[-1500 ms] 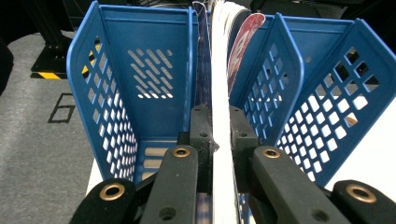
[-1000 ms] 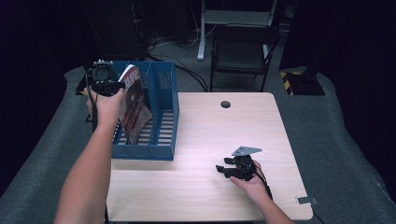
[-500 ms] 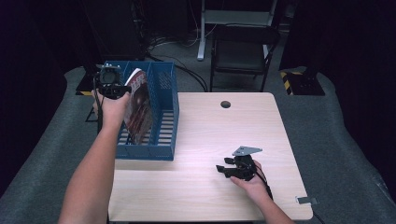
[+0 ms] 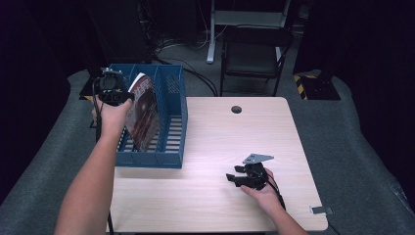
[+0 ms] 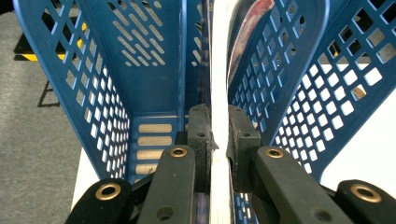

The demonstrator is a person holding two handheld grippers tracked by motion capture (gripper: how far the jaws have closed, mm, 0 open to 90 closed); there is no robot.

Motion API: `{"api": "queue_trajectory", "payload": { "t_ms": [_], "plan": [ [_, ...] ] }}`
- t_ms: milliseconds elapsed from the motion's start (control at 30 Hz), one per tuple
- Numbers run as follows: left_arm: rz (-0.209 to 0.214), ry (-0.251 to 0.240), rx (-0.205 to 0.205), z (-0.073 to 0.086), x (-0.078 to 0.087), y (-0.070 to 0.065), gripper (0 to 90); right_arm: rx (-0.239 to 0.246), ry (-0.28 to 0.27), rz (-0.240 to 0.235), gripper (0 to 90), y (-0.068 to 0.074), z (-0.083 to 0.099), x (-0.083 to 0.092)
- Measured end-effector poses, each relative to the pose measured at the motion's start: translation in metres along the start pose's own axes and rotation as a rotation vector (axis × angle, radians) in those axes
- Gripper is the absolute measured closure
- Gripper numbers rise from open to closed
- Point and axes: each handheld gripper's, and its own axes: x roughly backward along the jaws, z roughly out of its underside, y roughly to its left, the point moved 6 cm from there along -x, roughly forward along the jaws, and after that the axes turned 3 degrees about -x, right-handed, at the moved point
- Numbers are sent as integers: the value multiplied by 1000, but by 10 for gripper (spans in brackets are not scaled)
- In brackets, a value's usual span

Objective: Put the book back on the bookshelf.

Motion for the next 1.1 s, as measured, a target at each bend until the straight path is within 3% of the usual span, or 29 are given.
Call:
{"api": "queue_trajectory", "payload": {
  "t_ms": [433,700,1100],
  "plan": [
    [28,34,-4,2,19,2,800,-14,11,2,458,2,1,-1],
    [38,56,-5,1,21,2,832,-10,6,5,458,1,1,-2],
    [25,41,14,1,20,1,841,-5,5,3,458,1,1,-2]
  ]
}}
